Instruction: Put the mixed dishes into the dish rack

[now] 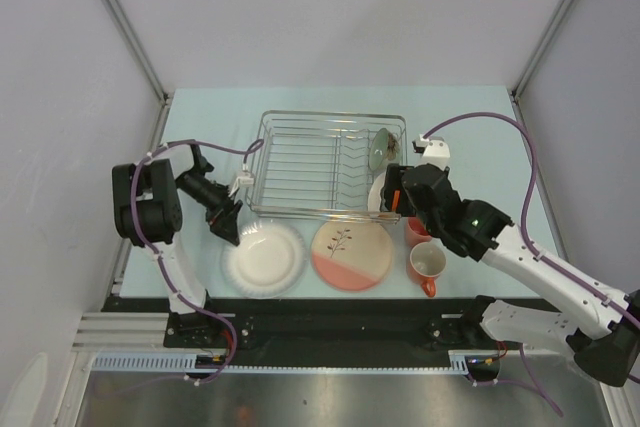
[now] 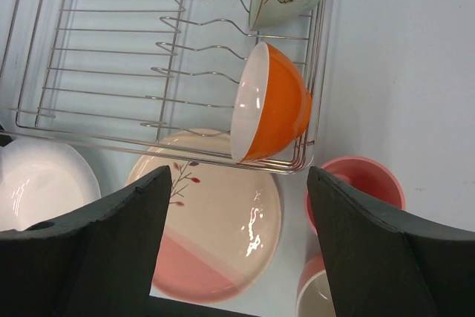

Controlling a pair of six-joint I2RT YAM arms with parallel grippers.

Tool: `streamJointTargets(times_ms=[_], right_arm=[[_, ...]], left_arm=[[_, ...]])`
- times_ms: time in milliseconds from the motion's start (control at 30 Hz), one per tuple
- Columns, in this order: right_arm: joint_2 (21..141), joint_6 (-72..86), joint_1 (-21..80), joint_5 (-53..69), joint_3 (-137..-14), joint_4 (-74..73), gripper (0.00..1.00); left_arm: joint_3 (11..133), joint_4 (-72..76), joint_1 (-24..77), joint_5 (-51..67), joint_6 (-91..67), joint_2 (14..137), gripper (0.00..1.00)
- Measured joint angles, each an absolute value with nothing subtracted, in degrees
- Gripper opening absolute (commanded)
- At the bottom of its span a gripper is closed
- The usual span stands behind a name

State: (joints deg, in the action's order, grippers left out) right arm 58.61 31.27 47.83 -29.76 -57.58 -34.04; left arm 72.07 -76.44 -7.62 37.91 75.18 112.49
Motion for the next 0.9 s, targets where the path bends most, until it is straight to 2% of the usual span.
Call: streamJointTargets(times_ms=[167,467,633,800,900], right_arm=[[58.6,31.3,47.9,-30.4,-57.6,-34.1,0.79],[58.0,31.5,47.9,-31.4,-57.6,-35.1,0.77],[56.2,32.0,47.9,-32.1,-57.3,-35.7,0.76],[54.7,32.6,47.9,-32.6,-56.9,-35.9,0.75],[54.3,32.8,47.9,-32.7,-56.5,-36.2,0.75]], left_arm=[[71.4,-76.4,-6.1,38.2,75.1,112.5,0.89],[68.9,-76.2,-4.5,39.5,74.9,112.5,0.72],[67.4,-73.8,-4.2,39.2,72.4,112.0,0.59],[66.3,-70.8,-3.8,38.4,70.9,111.3,0.24],[65.9,-72.1,-3.6,40.0,68.0,111.0,0.21]])
